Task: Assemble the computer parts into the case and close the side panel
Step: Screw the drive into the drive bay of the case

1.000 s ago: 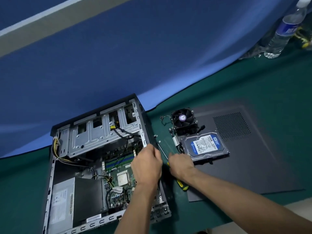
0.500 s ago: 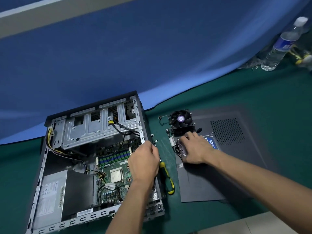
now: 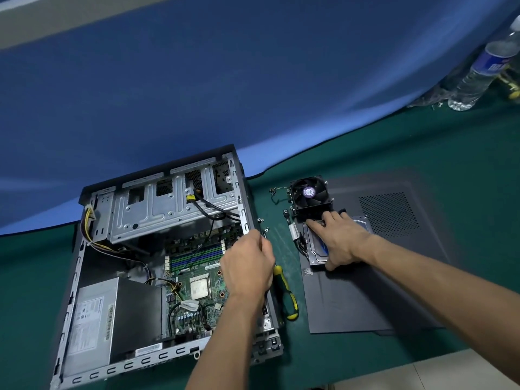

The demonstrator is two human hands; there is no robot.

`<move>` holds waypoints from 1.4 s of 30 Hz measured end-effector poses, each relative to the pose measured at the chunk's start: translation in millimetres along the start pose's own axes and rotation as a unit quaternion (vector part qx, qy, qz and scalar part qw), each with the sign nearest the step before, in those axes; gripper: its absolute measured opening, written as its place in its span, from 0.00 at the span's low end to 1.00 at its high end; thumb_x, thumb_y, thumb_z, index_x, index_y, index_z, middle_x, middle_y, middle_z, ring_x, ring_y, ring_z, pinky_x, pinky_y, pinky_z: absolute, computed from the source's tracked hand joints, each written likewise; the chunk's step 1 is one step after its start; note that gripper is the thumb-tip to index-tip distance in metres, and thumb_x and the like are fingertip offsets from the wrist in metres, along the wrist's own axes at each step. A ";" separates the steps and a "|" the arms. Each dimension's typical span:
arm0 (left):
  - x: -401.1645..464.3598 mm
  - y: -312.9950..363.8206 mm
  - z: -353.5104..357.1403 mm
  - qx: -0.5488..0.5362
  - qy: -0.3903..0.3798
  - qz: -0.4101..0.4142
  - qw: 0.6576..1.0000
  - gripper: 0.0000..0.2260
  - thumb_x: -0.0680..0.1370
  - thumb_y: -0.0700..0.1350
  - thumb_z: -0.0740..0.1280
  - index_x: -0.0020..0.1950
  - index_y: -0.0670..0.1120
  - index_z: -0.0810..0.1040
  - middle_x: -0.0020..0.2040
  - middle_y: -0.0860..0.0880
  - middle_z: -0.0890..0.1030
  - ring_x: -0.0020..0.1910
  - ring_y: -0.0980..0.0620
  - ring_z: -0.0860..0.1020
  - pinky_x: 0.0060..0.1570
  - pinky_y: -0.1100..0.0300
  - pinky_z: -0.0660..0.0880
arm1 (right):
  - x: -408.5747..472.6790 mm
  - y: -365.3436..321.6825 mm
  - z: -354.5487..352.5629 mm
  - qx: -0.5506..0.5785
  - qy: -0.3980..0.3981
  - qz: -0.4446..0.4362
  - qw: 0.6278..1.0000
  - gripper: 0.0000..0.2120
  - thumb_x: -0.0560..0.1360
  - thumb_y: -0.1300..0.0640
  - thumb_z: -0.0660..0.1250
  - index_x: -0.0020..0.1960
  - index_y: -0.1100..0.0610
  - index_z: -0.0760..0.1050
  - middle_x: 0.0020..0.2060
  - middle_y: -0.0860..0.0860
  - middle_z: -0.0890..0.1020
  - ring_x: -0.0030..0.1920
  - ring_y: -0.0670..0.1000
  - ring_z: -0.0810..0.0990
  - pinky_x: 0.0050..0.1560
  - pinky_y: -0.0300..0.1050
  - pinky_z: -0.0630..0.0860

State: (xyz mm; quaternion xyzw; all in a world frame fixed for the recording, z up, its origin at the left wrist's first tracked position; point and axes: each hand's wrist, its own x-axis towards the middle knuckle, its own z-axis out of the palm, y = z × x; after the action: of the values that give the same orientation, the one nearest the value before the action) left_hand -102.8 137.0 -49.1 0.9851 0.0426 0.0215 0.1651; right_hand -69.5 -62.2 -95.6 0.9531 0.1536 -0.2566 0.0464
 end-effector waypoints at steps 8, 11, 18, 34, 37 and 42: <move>0.8 -1.9 1.2 0.001 0.002 0.003 1.000 0.17 0.77 0.46 0.61 0.30 0.50 0.60 0.24 0.54 0.67 0.22 0.55 0.65 0.24 0.61 0.55 | -37.0 -4.1 -40.0 0.204 0.068 0.020 0.976 0.55 0.60 0.34 0.72 0.78 0.49 0.48 0.64 0.54 0.65 0.63 0.54 0.65 0.64 0.45 0.64; -2.2 5.1 -9.5 0.084 -0.009 0.058 0.995 0.10 0.79 0.48 0.58 0.37 0.49 0.69 0.36 0.49 0.80 0.33 0.46 0.78 0.30 0.58 0.62 | -56.6 -3.2 -66.4 0.512 0.068 0.040 0.855 0.51 0.60 0.44 0.79 0.76 0.48 0.57 0.62 0.45 0.71 0.58 0.47 0.73 0.51 0.30 0.68; 0.3 28.6 -54.5 -0.062 -0.048 0.014 0.997 0.16 0.79 0.50 0.55 0.33 0.48 0.67 0.31 0.51 0.74 0.33 0.48 0.72 0.34 0.57 0.66 | -84.9 -14.7 -109.4 0.858 0.008 -0.065 0.510 0.17 0.66 0.45 0.71 0.44 0.59 0.83 0.35 0.54 0.82 0.32 0.51 0.80 0.35 0.42 0.76; 14.6 7.6 -161.6 -0.482 -0.010 -0.191 0.855 0.20 0.79 0.55 0.62 0.48 0.37 0.76 0.46 0.41 0.81 0.46 0.44 0.78 0.50 0.54 0.75 | -77.2 -92.9 -179.9 0.788 0.122 0.005 0.603 0.19 0.76 0.43 0.64 0.42 0.59 0.77 0.29 0.51 0.82 0.30 0.51 0.81 0.36 0.42 0.79; 24.4 -15.8 -190.4 -0.410 -0.066 -0.126 0.901 0.17 0.78 0.54 0.65 0.39 0.41 0.76 0.31 0.47 0.77 0.28 0.51 0.72 0.29 0.62 0.66 | -77.8 -95.9 -191.4 0.738 0.140 0.018 0.660 0.16 0.74 0.42 0.66 0.42 0.55 0.76 0.24 0.45 0.78 0.24 0.46 0.76 0.32 0.41 0.73; 42.6 -43.8 -223.7 -0.356 -0.190 -0.054 0.913 0.17 0.76 0.56 0.67 0.41 0.41 0.82 0.32 0.49 0.80 0.24 0.56 0.74 0.25 0.70 0.68 | -70.9 -126.6 -212.8 0.662 0.115 -0.018 0.741 0.18 0.72 0.42 0.70 0.49 0.57 0.82 0.40 0.50 0.84 0.37 0.49 0.81 0.32 0.40 0.75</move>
State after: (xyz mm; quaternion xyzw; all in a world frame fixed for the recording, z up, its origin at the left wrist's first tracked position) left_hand -76.4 254.5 149.1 0.8425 0.0530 -0.1616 0.5112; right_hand -66.8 74.4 122.8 0.7632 -0.0331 -0.1830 -0.6188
